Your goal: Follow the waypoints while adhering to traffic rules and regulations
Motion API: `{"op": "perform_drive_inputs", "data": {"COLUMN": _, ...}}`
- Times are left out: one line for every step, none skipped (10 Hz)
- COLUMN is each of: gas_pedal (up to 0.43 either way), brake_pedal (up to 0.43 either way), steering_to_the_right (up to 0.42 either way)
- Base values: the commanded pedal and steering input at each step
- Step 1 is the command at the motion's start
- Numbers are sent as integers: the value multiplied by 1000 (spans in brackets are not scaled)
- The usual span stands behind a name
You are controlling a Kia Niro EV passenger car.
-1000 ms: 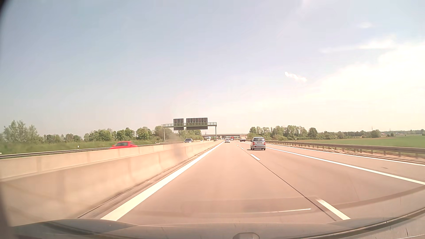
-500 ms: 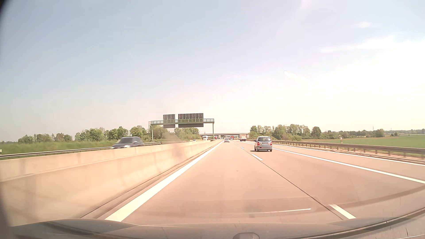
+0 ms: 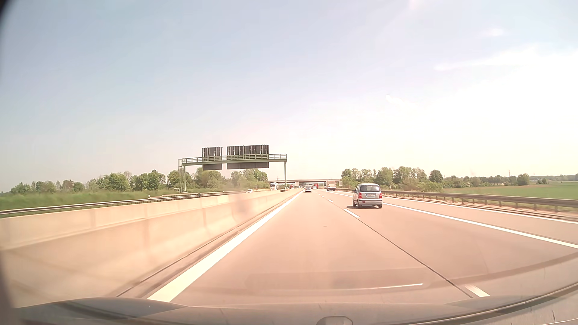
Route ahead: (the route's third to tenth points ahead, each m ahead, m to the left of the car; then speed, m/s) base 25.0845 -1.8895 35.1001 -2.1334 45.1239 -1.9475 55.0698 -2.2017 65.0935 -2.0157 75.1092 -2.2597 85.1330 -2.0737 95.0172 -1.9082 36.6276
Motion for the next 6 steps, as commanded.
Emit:
{"op": "perform_drive_inputs", "data": {"gas_pedal": 311, "brake_pedal": 0, "steering_to_the_right": -1}}
{"op": "perform_drive_inputs", "data": {"gas_pedal": 311, "brake_pedal": 0, "steering_to_the_right": -1}}
{"op": "perform_drive_inputs", "data": {"gas_pedal": 311, "brake_pedal": 0, "steering_to_the_right": -1}}
{"op": "perform_drive_inputs", "data": {"gas_pedal": 299, "brake_pedal": 0, "steering_to_the_right": -1}}
{"op": "perform_drive_inputs", "data": {"gas_pedal": 299, "brake_pedal": 0, "steering_to_the_right": -2}}
{"op": "perform_drive_inputs", "data": {"gas_pedal": 299, "brake_pedal": 0, "steering_to_the_right": -2}}
